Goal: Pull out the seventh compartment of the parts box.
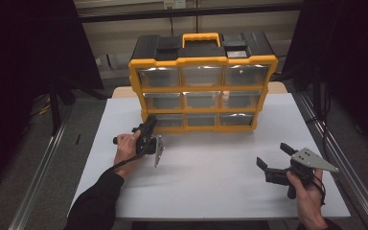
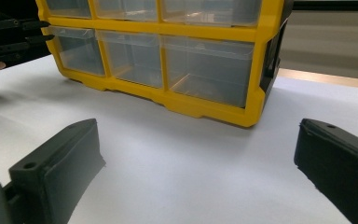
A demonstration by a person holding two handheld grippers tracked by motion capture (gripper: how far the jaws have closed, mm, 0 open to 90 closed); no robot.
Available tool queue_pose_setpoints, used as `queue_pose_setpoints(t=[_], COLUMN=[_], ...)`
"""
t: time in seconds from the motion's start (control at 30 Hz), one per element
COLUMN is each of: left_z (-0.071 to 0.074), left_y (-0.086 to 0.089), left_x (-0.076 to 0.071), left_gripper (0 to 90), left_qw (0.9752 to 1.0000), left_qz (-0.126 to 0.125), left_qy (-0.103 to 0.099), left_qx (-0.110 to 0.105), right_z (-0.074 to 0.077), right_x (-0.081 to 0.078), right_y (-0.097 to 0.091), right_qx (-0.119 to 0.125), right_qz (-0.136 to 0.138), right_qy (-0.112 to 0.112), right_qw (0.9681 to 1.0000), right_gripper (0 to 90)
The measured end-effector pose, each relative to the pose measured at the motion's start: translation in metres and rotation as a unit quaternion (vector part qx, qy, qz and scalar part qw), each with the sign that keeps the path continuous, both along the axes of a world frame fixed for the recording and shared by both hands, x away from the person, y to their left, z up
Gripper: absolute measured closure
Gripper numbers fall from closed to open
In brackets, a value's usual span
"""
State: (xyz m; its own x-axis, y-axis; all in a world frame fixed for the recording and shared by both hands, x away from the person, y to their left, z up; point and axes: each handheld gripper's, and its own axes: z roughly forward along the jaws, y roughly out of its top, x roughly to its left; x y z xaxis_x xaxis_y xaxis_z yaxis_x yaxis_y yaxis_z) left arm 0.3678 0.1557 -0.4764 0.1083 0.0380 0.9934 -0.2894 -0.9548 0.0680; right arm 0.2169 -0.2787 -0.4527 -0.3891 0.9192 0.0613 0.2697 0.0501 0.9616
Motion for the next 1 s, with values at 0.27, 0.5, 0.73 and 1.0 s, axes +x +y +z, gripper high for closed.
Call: queue_pose_setpoints(t=[0.27, 0.5, 0.73, 1.0], left_z=[0.0002, -0.0061, -0.0058, -0.0052], left_y=[0.001, 0.001, 0.0023, 0.0027], left_x=[-0.0044, -0.005, -0.0072, -0.01], left_gripper=[77.0, 77.5, 77.5, 77.5], left_qw=[0.9998, 0.9987, 0.9985, 0.9985], left_qz=[-0.002, -0.029, -0.032, -0.035], left_qy=[-0.017, -0.008, -0.015, -0.013], left_qx=[-0.007, -0.04, -0.041, -0.041], right_z=[-0.0004, -0.0004, -0.0004, -0.0004], right_x=[0.0004, 0.0003, 0.0002, 0.0], right_y=[0.0003, 0.0002, 0.0006, 0.0009], right_qx=[-0.006, -0.006, -0.007, -0.007], right_qz=[0.001, 0.002, 0.004, 0.005], right_qy=[-0.002, -0.001, -0.002, 0.0], right_qw=[1.0, 1.0, 1.0, 1.0], right_gripper=[0.1, 0.1, 0.1, 0.1])
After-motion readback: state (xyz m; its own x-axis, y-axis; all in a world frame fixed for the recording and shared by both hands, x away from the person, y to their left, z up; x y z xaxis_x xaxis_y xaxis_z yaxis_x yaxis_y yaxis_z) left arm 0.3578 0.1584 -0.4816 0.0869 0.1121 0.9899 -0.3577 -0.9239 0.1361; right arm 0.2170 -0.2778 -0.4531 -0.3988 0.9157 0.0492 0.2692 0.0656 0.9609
